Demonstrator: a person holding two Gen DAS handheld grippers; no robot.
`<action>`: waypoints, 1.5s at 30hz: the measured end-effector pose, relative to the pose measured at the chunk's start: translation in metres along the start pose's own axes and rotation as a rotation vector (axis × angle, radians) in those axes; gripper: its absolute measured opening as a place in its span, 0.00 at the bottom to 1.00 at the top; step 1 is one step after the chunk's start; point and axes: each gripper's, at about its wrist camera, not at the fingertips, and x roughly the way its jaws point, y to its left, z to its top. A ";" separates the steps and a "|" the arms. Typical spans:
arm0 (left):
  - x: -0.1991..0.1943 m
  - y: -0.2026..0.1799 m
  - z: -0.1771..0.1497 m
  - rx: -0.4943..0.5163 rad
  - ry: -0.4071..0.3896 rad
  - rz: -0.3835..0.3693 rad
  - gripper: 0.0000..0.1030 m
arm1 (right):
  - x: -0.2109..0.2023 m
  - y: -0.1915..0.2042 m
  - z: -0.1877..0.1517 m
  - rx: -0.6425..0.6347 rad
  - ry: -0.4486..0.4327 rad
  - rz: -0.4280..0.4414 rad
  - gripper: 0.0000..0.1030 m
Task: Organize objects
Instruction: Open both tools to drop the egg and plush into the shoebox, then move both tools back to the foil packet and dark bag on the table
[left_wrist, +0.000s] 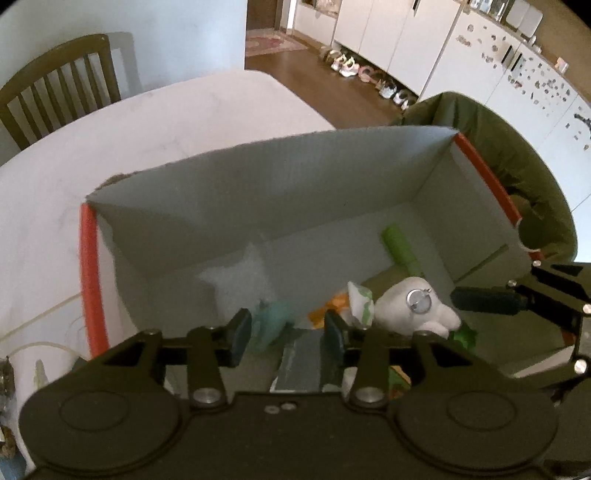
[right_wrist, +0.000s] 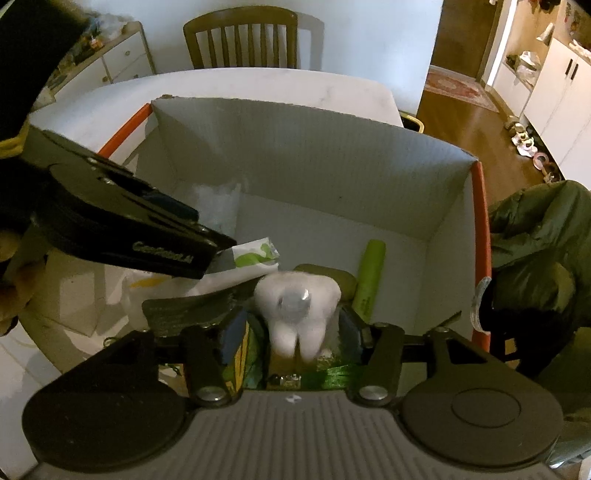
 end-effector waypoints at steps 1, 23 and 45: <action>-0.005 0.001 -0.001 -0.006 -0.010 -0.002 0.47 | -0.002 0.000 0.000 0.006 -0.004 0.006 0.56; -0.131 0.062 -0.055 -0.094 -0.250 0.069 0.69 | -0.086 0.027 0.008 0.050 -0.185 0.058 0.68; -0.219 0.202 -0.149 -0.152 -0.370 0.108 0.91 | -0.100 0.173 0.035 0.029 -0.261 0.126 0.74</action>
